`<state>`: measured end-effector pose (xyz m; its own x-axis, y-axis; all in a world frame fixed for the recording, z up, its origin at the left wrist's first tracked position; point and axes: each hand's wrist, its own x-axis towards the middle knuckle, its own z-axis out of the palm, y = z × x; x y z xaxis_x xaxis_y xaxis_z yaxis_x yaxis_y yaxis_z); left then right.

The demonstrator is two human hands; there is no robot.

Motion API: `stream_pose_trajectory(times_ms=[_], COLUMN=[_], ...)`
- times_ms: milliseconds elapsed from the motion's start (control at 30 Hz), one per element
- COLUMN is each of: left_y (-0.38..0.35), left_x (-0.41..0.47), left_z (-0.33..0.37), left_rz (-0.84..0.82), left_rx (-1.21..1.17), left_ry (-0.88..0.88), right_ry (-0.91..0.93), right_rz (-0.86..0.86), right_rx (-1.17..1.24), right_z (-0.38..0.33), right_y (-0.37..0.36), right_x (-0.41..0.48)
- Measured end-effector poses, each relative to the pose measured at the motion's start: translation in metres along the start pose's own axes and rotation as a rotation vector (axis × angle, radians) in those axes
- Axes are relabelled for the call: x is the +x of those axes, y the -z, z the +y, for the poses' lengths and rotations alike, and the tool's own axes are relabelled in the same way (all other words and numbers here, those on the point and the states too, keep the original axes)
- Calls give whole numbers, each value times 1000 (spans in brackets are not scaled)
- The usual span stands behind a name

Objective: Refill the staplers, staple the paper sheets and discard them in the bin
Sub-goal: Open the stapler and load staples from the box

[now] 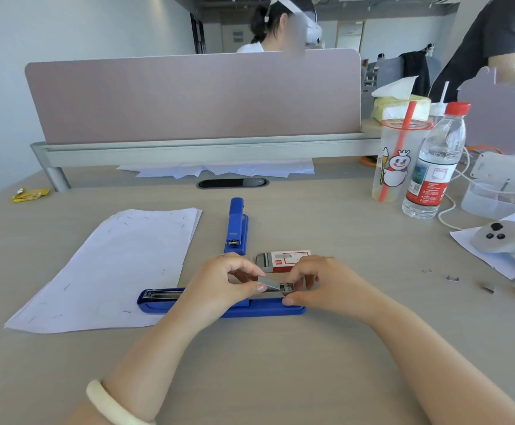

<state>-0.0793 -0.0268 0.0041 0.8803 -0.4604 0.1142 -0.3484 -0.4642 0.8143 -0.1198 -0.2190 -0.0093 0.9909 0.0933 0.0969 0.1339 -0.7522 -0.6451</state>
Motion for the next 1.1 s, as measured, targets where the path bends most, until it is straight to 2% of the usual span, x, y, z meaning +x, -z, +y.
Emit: stream_pose_trajectory(times_ms=[600, 867, 1100], left_y=[1, 3, 11], left_x=[-2, 1, 0], left_z=[2, -6, -8], left_rz=[-24, -55, -150], left_rx=[1, 186, 323], left_ry=[-15, -51, -3], right_ry=[4, -7, -20], right_rz=[-20, -28, -27], right_rx=[37, 56, 59], right_z=[-4, -3, -5], right_y=[1, 1, 2], right_x=[-2, -2, -3])
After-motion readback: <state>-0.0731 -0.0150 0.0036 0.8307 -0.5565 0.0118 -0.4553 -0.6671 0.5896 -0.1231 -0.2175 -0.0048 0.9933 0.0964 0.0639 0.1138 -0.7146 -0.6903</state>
